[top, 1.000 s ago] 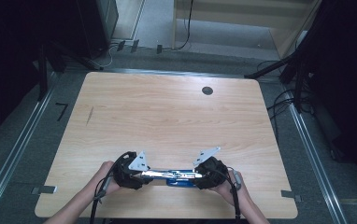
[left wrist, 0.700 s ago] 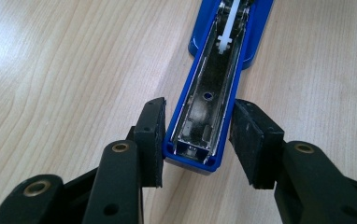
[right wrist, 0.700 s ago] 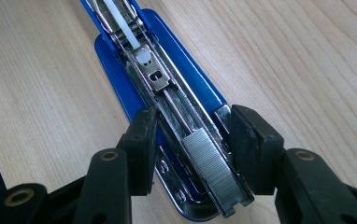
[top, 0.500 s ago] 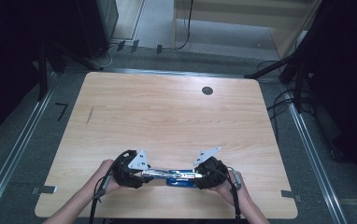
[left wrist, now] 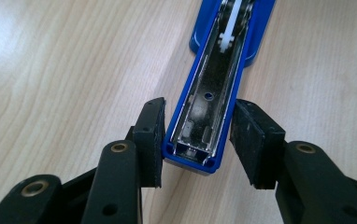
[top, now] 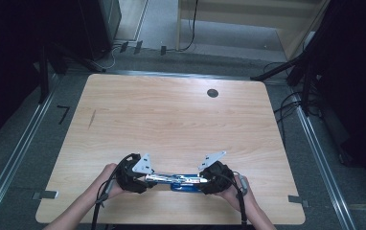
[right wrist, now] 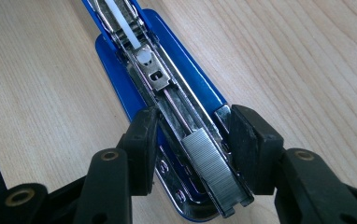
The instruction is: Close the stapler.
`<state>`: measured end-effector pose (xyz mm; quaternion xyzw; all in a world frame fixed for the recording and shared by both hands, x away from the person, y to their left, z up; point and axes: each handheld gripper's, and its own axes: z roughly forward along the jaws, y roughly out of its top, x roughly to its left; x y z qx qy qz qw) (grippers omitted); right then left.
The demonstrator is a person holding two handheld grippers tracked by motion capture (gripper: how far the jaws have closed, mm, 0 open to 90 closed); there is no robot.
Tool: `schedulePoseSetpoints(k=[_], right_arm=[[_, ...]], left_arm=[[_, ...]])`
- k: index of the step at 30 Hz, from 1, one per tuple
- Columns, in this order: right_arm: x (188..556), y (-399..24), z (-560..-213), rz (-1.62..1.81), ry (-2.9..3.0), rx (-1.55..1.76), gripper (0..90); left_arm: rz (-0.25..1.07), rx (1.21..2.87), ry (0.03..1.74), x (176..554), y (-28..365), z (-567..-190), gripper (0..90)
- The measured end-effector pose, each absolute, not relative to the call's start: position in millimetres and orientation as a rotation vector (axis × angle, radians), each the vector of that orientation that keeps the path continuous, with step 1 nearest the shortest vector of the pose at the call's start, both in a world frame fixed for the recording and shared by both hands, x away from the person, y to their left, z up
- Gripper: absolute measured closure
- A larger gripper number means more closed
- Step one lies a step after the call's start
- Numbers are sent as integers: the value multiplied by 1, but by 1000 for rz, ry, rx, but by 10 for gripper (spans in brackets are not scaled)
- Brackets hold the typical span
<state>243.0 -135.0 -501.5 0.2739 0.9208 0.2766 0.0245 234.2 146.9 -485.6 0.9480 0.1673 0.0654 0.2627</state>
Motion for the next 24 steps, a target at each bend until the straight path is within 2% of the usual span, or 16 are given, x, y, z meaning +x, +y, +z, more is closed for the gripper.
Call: schedulePoseSetpoints(k=[8, 24], right_arm=[[243, -135, -502, 858, 2848, 852, 548], [242, -135, -502, 864, 2848, 847, 548]], left_arm=[[168, 2602, 480, 236, 143, -498, 559], [170, 2560, 415, 234, 149, -487, 586]])
